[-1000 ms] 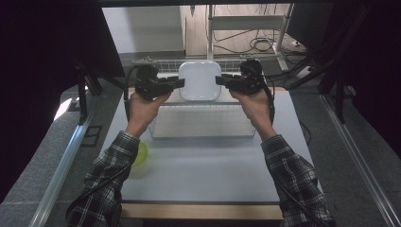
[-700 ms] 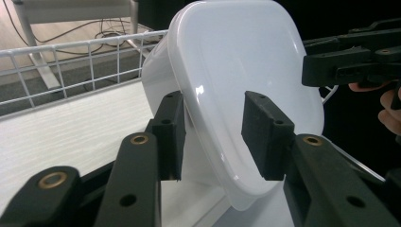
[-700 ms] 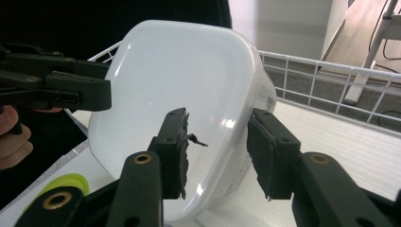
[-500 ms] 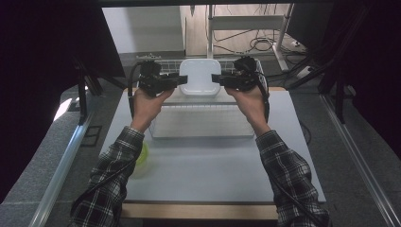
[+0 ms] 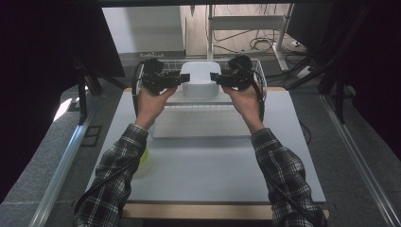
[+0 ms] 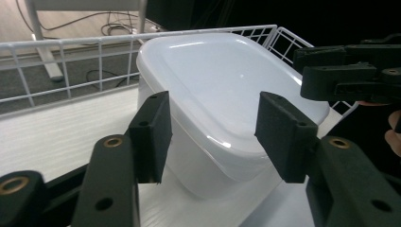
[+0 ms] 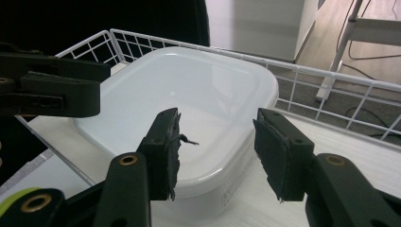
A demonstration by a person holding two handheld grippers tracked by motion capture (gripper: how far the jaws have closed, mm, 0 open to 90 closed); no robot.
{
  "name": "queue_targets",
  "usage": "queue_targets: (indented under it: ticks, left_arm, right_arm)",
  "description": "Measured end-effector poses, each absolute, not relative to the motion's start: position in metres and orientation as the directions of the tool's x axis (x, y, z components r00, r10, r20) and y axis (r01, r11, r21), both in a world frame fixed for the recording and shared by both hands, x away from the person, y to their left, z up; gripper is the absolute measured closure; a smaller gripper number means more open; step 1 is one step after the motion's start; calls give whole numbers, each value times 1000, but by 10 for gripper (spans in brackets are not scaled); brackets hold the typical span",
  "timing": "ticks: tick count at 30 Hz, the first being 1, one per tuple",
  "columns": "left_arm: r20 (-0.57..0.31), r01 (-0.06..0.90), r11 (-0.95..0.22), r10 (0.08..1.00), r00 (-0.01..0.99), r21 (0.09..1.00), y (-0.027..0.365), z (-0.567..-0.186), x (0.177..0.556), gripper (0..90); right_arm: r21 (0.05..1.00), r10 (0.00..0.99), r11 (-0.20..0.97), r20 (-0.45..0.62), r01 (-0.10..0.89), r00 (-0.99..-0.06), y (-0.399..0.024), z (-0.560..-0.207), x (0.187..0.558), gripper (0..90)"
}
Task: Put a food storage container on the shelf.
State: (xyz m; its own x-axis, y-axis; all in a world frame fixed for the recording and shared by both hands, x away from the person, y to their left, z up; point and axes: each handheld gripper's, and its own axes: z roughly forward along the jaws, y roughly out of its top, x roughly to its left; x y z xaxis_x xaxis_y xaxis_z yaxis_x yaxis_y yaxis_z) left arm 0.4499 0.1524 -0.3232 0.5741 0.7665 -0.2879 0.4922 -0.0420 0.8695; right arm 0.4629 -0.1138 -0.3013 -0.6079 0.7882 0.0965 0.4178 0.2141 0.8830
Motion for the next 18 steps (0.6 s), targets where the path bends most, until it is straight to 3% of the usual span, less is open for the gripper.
queue_targets:
  ticks: [5,11,13,18]
  left_arm:
    - [-271,459,-49,750,603,887,155,-321,444,323]
    - [-258,447,-66,737,624,892,158,-322,433,141]
    - [-226,429,-92,741,633,899,158,-324,427,103]
    - [-182,401,-137,729,660,906,158,-330,413,84]
  right_arm:
    - [894,758,243,68,377,-649,-116,-299,454,426]
    - [904,718,254,63,345,-693,-120,-303,441,253]
    - [905,701,258,65,337,-711,-122,-308,435,198]
    - [904,679,268,68,332,-731,-124,-313,429,158]
